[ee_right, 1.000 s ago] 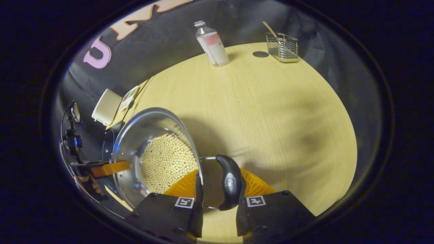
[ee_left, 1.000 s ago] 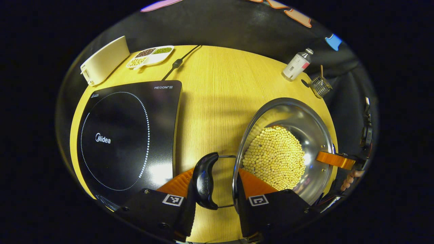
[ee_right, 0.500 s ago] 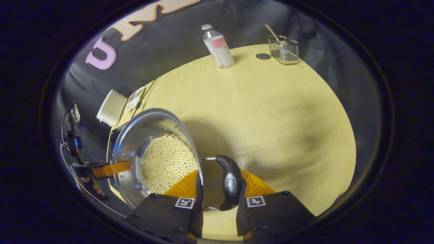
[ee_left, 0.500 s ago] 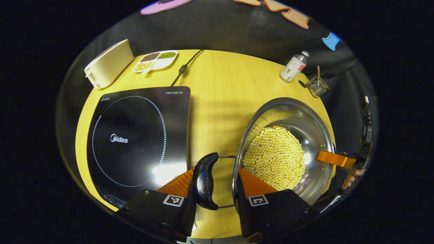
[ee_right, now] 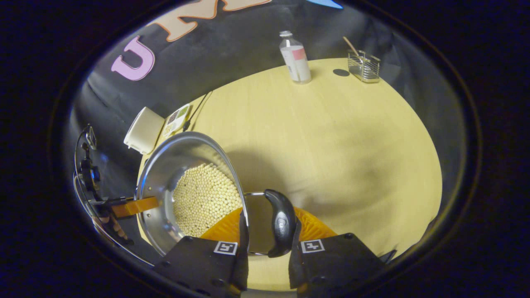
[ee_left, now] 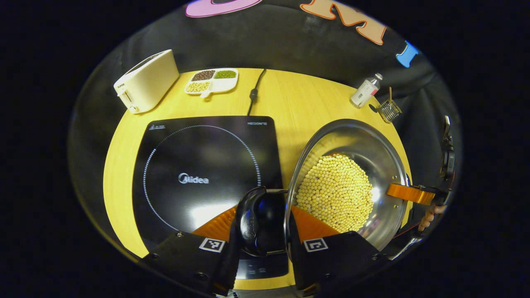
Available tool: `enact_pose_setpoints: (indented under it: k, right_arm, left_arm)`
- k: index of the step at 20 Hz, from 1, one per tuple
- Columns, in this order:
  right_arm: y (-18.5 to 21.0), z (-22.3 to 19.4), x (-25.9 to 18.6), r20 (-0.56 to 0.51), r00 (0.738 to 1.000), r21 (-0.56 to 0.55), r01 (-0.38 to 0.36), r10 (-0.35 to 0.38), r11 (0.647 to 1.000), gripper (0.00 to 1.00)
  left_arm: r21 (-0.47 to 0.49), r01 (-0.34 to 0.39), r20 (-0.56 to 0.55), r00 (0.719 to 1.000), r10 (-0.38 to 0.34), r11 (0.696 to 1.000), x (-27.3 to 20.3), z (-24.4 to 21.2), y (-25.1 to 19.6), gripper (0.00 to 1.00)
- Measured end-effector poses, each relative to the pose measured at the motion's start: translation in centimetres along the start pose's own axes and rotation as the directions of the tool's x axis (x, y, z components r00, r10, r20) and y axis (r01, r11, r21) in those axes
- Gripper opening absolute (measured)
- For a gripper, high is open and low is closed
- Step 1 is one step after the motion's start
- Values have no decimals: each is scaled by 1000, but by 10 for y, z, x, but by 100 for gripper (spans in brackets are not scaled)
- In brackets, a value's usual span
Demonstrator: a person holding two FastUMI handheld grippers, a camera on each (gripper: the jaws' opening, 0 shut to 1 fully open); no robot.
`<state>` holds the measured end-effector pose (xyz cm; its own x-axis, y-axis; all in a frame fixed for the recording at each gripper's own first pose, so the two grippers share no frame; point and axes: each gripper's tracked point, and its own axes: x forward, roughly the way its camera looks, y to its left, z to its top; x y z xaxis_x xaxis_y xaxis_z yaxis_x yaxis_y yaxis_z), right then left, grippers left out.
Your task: First push the handle of the pot to place it horizontally, then grasp the pot with both hands and set it on the induction cooktop.
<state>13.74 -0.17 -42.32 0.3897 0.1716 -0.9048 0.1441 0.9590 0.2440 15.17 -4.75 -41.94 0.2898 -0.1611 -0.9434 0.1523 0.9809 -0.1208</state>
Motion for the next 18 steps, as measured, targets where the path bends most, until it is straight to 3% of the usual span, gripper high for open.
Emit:
enact_pose_setpoints:
  k: [8,14,18]
  right_arm:
    - [98,-22,0,24,998,12,56,-56,998,41]
    - [159,-12,19,15,998,-25,62,-61,998,41]
    - [179,-14,39,-10,998,-15,63,-63,998,41]
  left_arm:
    - [24,53,22,998,-53,998,-21,12,93,55]
    - [3,43,45,998,-43,999,-24,28,152,54]
    - [14,22,40,999,-23,1000,-18,33,182,54]
